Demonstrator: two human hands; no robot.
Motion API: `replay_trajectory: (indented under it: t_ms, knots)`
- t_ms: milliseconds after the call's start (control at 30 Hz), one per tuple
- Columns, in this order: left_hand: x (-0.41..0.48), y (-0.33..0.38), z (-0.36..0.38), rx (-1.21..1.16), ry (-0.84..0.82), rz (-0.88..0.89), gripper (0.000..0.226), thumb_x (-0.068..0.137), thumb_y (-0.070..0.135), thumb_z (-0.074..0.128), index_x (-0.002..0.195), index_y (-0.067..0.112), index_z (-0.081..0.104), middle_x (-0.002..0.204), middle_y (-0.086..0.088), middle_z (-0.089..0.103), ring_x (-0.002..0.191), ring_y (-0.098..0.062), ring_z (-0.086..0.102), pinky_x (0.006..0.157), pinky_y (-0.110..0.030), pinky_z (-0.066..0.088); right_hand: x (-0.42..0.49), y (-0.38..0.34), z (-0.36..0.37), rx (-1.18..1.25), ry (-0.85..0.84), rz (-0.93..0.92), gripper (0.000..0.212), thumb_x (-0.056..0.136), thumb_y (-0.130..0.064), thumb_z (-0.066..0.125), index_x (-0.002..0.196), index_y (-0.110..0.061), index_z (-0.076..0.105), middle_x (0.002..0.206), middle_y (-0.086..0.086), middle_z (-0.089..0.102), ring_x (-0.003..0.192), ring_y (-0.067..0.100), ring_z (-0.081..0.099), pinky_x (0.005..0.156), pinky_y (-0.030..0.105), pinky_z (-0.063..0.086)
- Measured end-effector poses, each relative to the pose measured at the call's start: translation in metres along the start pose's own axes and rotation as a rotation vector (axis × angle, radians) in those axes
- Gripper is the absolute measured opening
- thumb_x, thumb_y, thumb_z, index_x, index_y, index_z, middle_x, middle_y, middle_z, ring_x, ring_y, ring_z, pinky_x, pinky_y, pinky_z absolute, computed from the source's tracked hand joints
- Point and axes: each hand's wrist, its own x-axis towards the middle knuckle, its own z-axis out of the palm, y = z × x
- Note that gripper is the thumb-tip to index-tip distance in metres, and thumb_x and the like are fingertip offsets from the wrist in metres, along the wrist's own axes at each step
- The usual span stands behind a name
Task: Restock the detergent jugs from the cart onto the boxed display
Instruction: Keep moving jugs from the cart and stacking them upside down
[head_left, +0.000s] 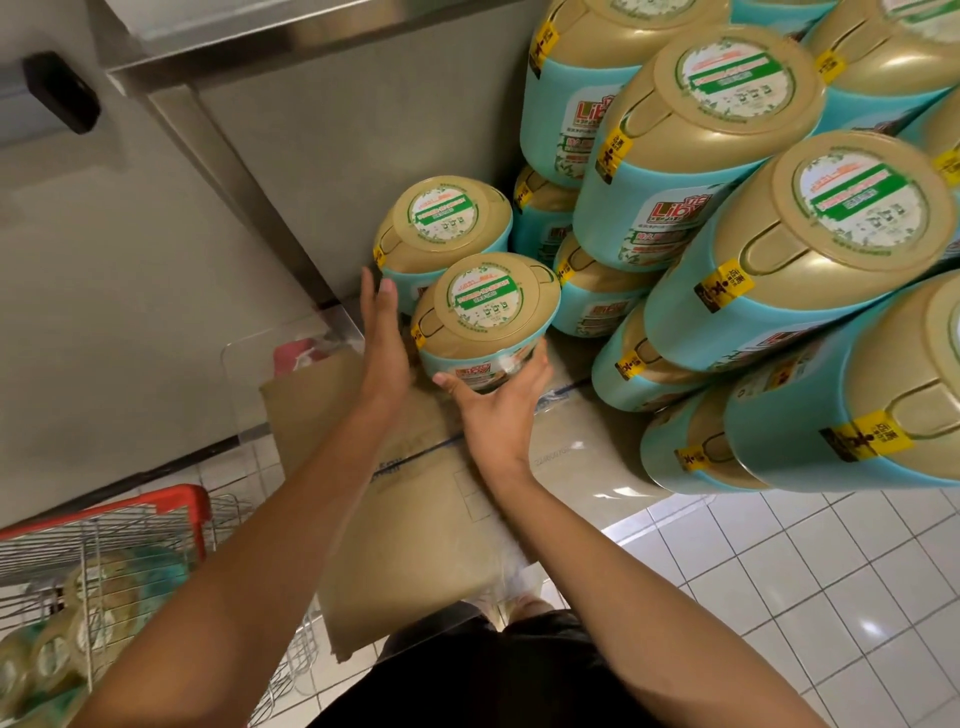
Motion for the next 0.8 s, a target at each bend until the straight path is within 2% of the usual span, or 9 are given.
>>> replay_trajectory:
  t_ms: [133, 267, 400, 467, 533, 567, 667, 733, 800]
  knots:
    - [0.002, 0.0, 0.01, -0.05, -0.109, -0.072, 0.102, 0.082, 0.092, 0.042, 0.166, 0.037, 0.025, 0.167, 0.002, 0.039, 0.151, -0.02, 0.043, 0.123, -0.052, 0.038, -0.002, 0.0, 0.001, -0.005, 0.015, 0.006, 0.135, 0.056, -0.051, 0.101, 0.162, -0.029, 0.02, 0.137, -0.019, 0.031, 0.129, -0.013, 0.035, 0.101, -0.008, 0.024]
    - [0.003, -0.001, 0.013, -0.091, -0.112, -0.067, 0.093, 0.089, 0.085, 0.039, 0.166, 0.034, 0.027, 0.166, -0.002, 0.042, 0.149, -0.024, 0.046, 0.121, -0.055, 0.039, -0.002, -0.001, 0.0, -0.016, 0.017, 0.01, 0.136, 0.058, -0.054, 0.1, 0.163, -0.03, 0.018, 0.138, -0.019, 0.029, 0.132, -0.024, 0.027, 0.101, -0.008, 0.023]
    - [0.005, -0.001, 0.012, -0.062, -0.106, -0.05, 0.092, 0.091, 0.084, 0.038, 0.166, 0.035, 0.026, 0.167, -0.003, 0.04, 0.15, -0.023, 0.044, 0.12, -0.053, 0.041, -0.003, -0.001, 0.001, -0.019, 0.014, 0.006, 0.137, 0.058, -0.057, 0.099, 0.164, -0.03, 0.016, 0.138, -0.019, 0.028, 0.13, -0.018, 0.031, 0.102, -0.008, 0.022]
    - [0.005, 0.002, 0.012, -0.026, -0.045, 0.008, 0.086, 0.094, 0.079, 0.04, 0.167, 0.038, 0.02, 0.168, 0.002, 0.036, 0.149, -0.014, 0.044, 0.115, -0.042, 0.048, -0.003, -0.002, 0.003, -0.019, 0.013, 0.004, 0.138, 0.058, -0.057, 0.099, 0.164, -0.031, 0.015, 0.139, -0.017, 0.028, 0.132, -0.006, 0.032, 0.103, -0.008, 0.021]
    - [0.004, 0.004, 0.011, -0.004, -0.001, 0.052, 0.088, 0.093, 0.077, 0.043, 0.167, 0.039, 0.016, 0.168, 0.008, 0.034, 0.144, -0.002, 0.044, 0.107, -0.028, 0.049, -0.002, -0.002, 0.004, -0.025, 0.018, 0.002, 0.139, 0.058, -0.055, 0.1, 0.164, -0.029, 0.015, 0.141, -0.014, 0.028, 0.133, -0.002, 0.029, 0.103, -0.009, 0.02]
    - [0.005, 0.004, 0.011, 0.006, 0.005, 0.059, 0.091, 0.091, 0.077, 0.044, 0.168, 0.037, 0.016, 0.167, 0.008, 0.034, 0.144, -0.002, 0.044, 0.109, -0.029, 0.048, -0.002, -0.002, 0.004, -0.031, 0.02, 0.001, 0.139, 0.057, -0.054, 0.101, 0.164, -0.027, 0.016, 0.142, -0.013, 0.028, 0.133, -0.002, 0.029, 0.103, -0.008, 0.02]
    - [0.009, 0.001, 0.008, 0.013, -0.011, 0.07, 0.093, 0.09, 0.076, 0.044, 0.168, 0.033, 0.017, 0.168, 0.006, 0.032, 0.15, -0.009, 0.038, 0.123, -0.043, 0.039, -0.001, -0.002, 0.002, -0.06, 0.023, 0.002, 0.138, 0.056, -0.056, 0.1, 0.163, -0.026, 0.018, 0.144, -0.01, 0.03, 0.137, 0.003, 0.029, 0.112, 0.007, 0.027]
    - [0.012, -0.002, 0.005, 0.02, -0.045, 0.068, 0.089, 0.094, 0.073, 0.042, 0.168, 0.033, 0.016, 0.17, 0.004, 0.031, 0.153, -0.013, 0.035, 0.126, -0.049, 0.034, 0.0, -0.004, 0.002, -0.08, 0.024, 0.006, 0.138, 0.056, -0.056, 0.1, 0.163, -0.024, 0.019, 0.146, -0.008, 0.031, 0.142, 0.009, 0.029, 0.118, 0.021, 0.03]
    - [0.013, -0.003, 0.002, 0.015, -0.085, 0.061, 0.084, 0.097, 0.071, 0.039, 0.168, 0.033, 0.017, 0.17, 0.003, 0.033, 0.154, -0.016, 0.035, 0.126, -0.052, 0.032, 0.0, -0.006, 0.0, -0.09, 0.02, 0.012, 0.138, 0.056, -0.054, 0.101, 0.163, -0.022, 0.019, 0.148, -0.006, 0.03, 0.144, 0.012, 0.027, 0.121, 0.027, 0.03]
